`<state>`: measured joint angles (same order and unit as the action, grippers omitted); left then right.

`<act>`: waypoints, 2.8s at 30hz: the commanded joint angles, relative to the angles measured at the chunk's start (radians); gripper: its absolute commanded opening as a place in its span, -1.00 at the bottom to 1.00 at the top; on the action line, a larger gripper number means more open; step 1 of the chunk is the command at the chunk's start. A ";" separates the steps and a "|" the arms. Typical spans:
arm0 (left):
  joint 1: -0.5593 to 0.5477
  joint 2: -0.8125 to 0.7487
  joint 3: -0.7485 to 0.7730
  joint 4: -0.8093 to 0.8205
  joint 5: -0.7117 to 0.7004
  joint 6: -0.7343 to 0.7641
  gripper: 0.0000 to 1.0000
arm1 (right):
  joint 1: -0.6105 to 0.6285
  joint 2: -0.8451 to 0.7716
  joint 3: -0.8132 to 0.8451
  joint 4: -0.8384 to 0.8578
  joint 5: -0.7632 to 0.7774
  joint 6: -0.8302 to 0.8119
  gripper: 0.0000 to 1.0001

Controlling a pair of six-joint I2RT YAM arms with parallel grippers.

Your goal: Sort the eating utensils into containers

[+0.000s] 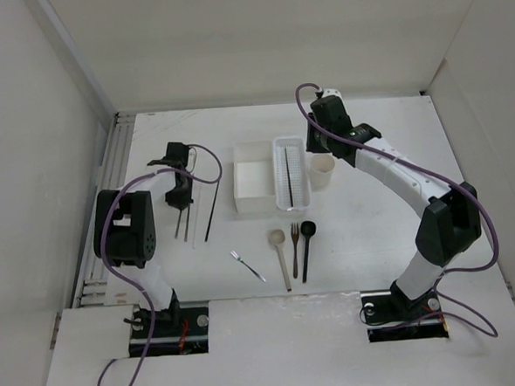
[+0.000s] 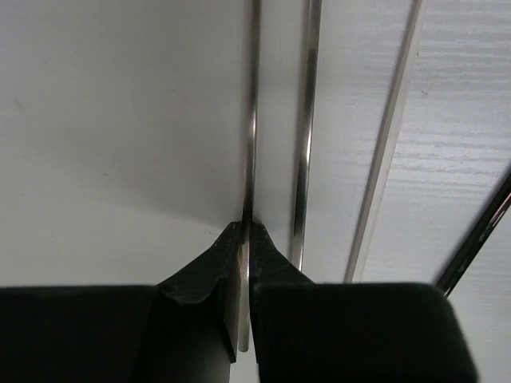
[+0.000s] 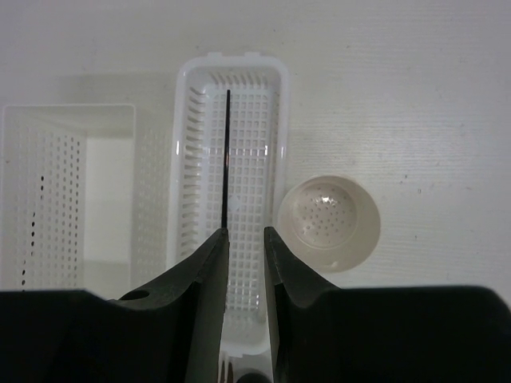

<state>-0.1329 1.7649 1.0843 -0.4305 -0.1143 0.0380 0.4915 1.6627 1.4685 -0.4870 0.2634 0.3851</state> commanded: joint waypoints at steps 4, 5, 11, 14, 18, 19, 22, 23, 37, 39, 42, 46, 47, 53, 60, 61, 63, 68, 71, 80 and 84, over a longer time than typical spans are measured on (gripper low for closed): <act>0.006 0.090 0.031 -0.083 -0.012 -0.010 -1.00 | -0.011 -0.040 0.015 0.018 0.020 0.000 -0.40; 0.018 0.090 0.045 -0.092 0.020 -0.010 -1.00 | -0.011 -0.049 0.015 0.018 0.020 0.000 -0.40; 0.093 -0.036 0.206 -0.111 0.145 -0.021 -1.00 | 0.001 -0.089 -0.013 0.088 -0.067 -0.126 -0.35; 0.093 -0.125 0.311 -0.099 0.209 -0.041 -1.00 | 0.027 -0.154 -0.069 0.246 -0.237 -0.189 -0.07; 0.067 -0.137 0.564 -0.192 0.243 -0.088 -1.00 | 0.047 -0.129 0.001 0.366 -0.515 -0.198 0.32; 0.056 -0.137 0.624 -0.214 0.272 -0.089 -1.00 | 0.083 -0.107 0.083 0.366 -0.599 -0.198 0.36; 0.021 -0.142 0.770 -0.205 0.330 -0.125 -1.00 | 0.157 -0.023 0.182 0.386 -0.660 -0.222 0.73; 0.012 -0.151 0.782 -0.186 0.344 -0.139 -1.00 | 0.169 0.000 0.237 0.396 -0.673 -0.222 0.73; -0.131 -0.243 0.793 -0.044 0.395 -0.302 -1.00 | 0.179 0.253 0.444 0.627 -0.813 0.069 0.48; -0.131 -0.252 0.784 -0.044 0.395 -0.322 -1.00 | 0.179 0.253 0.444 0.637 -0.787 0.069 0.40; -0.140 -0.263 0.773 -0.044 0.395 -0.331 -1.00 | 0.179 0.253 0.434 0.637 -0.761 0.089 0.17; -0.140 -0.272 0.740 -0.044 0.395 -0.331 -1.00 | 0.179 0.266 0.434 0.646 -0.760 0.112 -0.42; -0.140 -0.272 0.727 -0.044 0.395 -0.331 -1.00 | 0.179 0.266 0.434 0.656 -0.760 0.121 -0.55; -0.140 -0.282 0.718 -0.044 0.404 -0.331 -1.00 | 0.179 0.256 0.405 0.656 -0.725 0.121 -1.00; -0.140 -0.291 0.668 -0.054 0.404 -0.310 0.12 | 0.179 0.218 0.340 0.665 -0.647 0.130 -1.00; -0.140 -0.291 0.667 -0.054 0.404 -0.309 0.42 | 0.179 0.207 0.325 0.665 -0.627 0.130 -1.00; -0.140 -0.291 0.658 -0.054 0.413 -0.290 1.00 | 0.170 0.184 0.293 0.665 -0.592 0.130 -1.00; -0.140 -0.291 0.646 -0.077 0.337 -0.245 1.00 | 0.147 0.091 0.199 0.589 -0.387 0.118 -1.00; -0.119 -0.300 0.622 -0.090 0.210 -0.215 1.00 | 0.147 0.052 0.199 0.376 -0.226 0.045 -1.00; -0.047 -0.311 0.270 -0.054 -0.005 -0.115 0.88 | 0.136 0.052 0.129 -0.030 0.037 -0.017 -1.00; -0.047 -0.288 0.175 -0.008 -0.041 -0.093 0.88 | 0.125 0.042 0.007 0.011 -0.010 0.053 -1.00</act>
<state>-0.1791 1.4815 1.2900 -0.4892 -0.0895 -0.0929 0.6228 1.7237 1.5208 -0.4191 0.2325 0.4007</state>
